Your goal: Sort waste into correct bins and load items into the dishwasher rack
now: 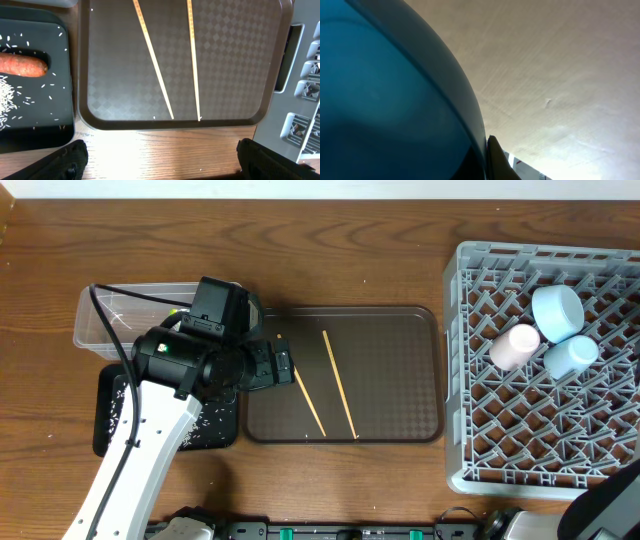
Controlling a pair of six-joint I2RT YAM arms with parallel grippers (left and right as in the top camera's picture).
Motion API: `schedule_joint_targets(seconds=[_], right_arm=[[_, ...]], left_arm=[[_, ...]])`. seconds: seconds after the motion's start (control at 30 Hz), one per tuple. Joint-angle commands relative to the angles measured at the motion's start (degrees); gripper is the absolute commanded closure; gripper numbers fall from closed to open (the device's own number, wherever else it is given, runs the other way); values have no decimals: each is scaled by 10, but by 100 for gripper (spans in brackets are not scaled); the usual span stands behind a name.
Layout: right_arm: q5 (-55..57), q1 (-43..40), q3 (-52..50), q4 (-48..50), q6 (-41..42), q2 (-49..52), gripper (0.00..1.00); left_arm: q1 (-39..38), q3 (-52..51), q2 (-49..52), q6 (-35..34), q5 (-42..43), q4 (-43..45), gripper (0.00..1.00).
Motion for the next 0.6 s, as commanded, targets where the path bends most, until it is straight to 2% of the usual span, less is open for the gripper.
schedule_joint_targets(seconds=[0.0, 0.33, 0.57], right_arm=[[4, -2, 3, -1, -23, 6, 99], [24, 47, 3, -2, -21, 8, 99], [57, 51, 3, -46, 68, 8, 99]], left_arm=[[3, 11, -4, 1, -3, -2, 2], [3, 11, -4, 1, -3, -2, 2], [3, 11, -4, 1, -3, -2, 2]])
